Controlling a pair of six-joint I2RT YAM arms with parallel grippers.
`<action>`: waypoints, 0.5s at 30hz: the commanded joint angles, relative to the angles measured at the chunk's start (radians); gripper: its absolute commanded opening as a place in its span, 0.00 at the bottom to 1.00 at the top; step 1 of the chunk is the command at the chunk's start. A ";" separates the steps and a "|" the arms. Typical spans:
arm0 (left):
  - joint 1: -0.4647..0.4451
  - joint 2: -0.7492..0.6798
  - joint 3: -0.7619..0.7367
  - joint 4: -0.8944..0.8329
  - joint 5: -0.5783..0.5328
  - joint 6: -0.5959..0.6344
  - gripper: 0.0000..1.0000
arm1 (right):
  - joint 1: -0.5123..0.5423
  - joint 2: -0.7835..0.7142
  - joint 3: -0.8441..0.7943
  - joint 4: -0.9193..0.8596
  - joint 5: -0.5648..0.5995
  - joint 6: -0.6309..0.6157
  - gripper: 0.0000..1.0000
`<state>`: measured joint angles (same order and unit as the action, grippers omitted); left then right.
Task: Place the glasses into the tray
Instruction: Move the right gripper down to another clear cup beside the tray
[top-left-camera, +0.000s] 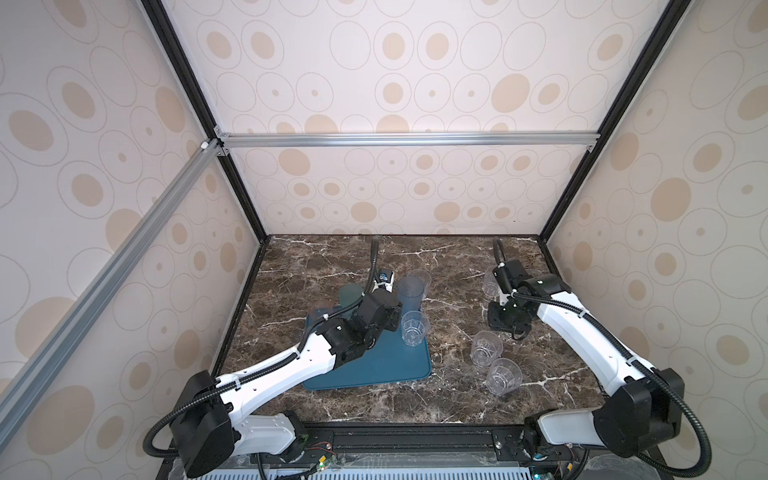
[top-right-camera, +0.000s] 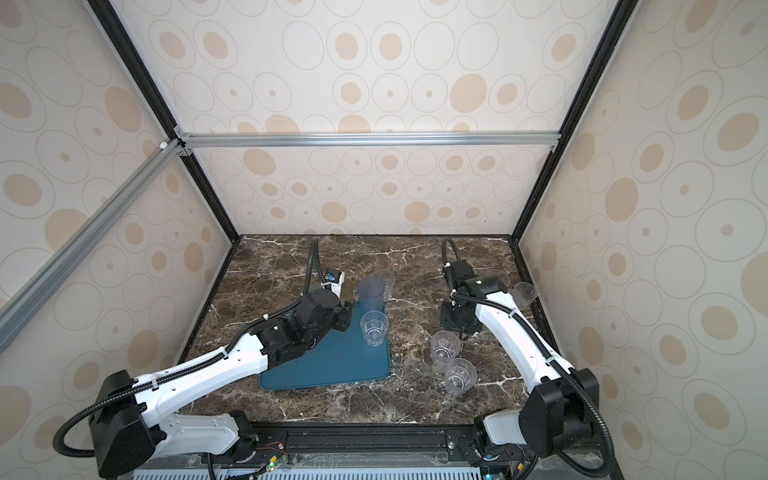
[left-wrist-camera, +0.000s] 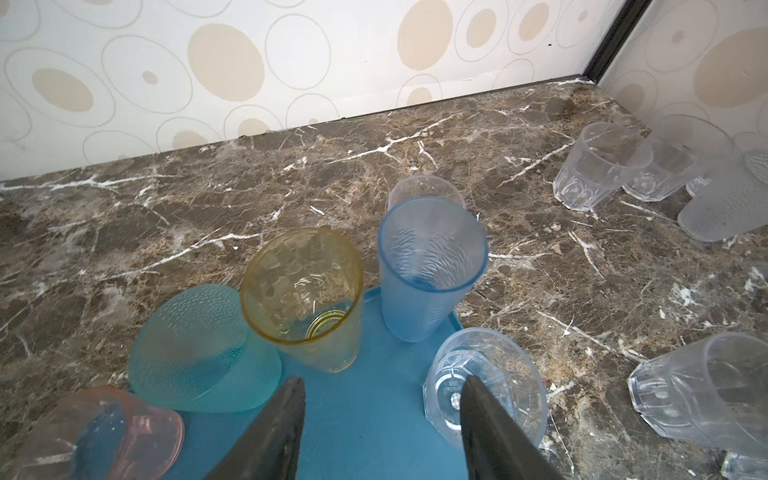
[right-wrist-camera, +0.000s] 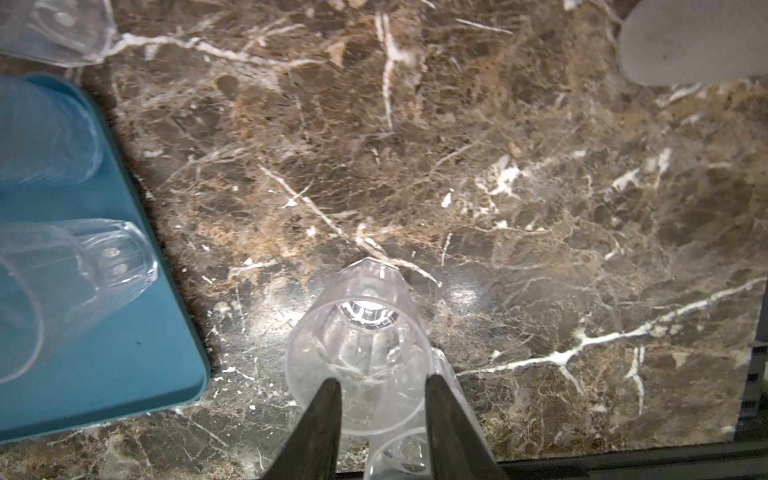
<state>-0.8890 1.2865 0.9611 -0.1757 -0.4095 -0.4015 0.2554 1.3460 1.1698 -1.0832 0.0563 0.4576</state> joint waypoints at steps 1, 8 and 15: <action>-0.040 0.042 0.060 0.022 -0.035 0.047 0.61 | -0.059 -0.028 -0.054 -0.027 -0.034 -0.006 0.37; -0.089 0.116 0.108 0.021 -0.031 0.074 0.64 | -0.102 -0.025 -0.151 0.028 -0.083 0.009 0.36; -0.097 0.137 0.107 0.018 -0.030 0.076 0.67 | -0.103 -0.004 -0.199 0.082 -0.100 0.014 0.30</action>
<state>-0.9745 1.4189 1.0256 -0.1638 -0.4183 -0.3424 0.1558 1.3334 0.9867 -1.0241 -0.0307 0.4622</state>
